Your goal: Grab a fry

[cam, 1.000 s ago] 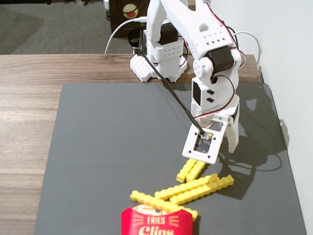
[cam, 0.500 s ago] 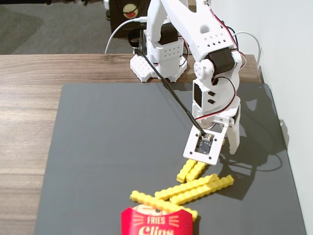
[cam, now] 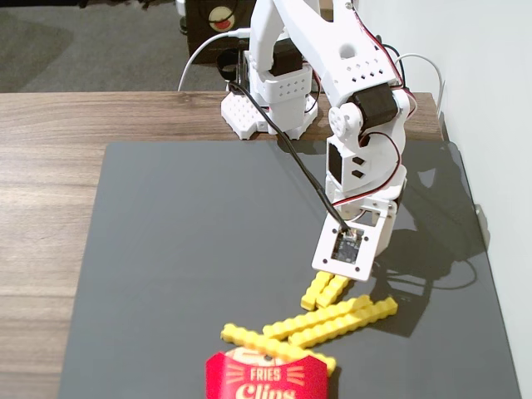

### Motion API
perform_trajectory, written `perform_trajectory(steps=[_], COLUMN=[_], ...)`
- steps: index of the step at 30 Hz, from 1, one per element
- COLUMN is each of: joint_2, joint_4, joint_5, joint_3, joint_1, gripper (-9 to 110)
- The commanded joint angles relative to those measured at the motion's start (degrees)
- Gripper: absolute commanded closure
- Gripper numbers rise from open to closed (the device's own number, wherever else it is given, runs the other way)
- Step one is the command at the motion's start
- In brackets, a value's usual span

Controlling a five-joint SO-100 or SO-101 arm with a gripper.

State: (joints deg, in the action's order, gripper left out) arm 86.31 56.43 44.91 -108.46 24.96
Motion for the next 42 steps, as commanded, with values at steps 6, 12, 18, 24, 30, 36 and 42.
perform_trajectory(steps=[6,12,18,24,30,36,42], joint_2=[1.05,5.19,12.13,18.28,24.61,29.44,31.73], joint_4=[-0.62,4.31,13.62,19.69,23.73,27.95,33.4], joint_5=[1.14,4.92,11.25,18.19,26.37,35.07,42.36], joint_3=[-1.05,-1.41,-1.49,-2.11,-2.2,0.09,5.27], joint_1=[0.09,0.0,-1.41,-6.06,-13.89,-21.27,-27.69], gripper=[101,101,101,101,101,101,101])
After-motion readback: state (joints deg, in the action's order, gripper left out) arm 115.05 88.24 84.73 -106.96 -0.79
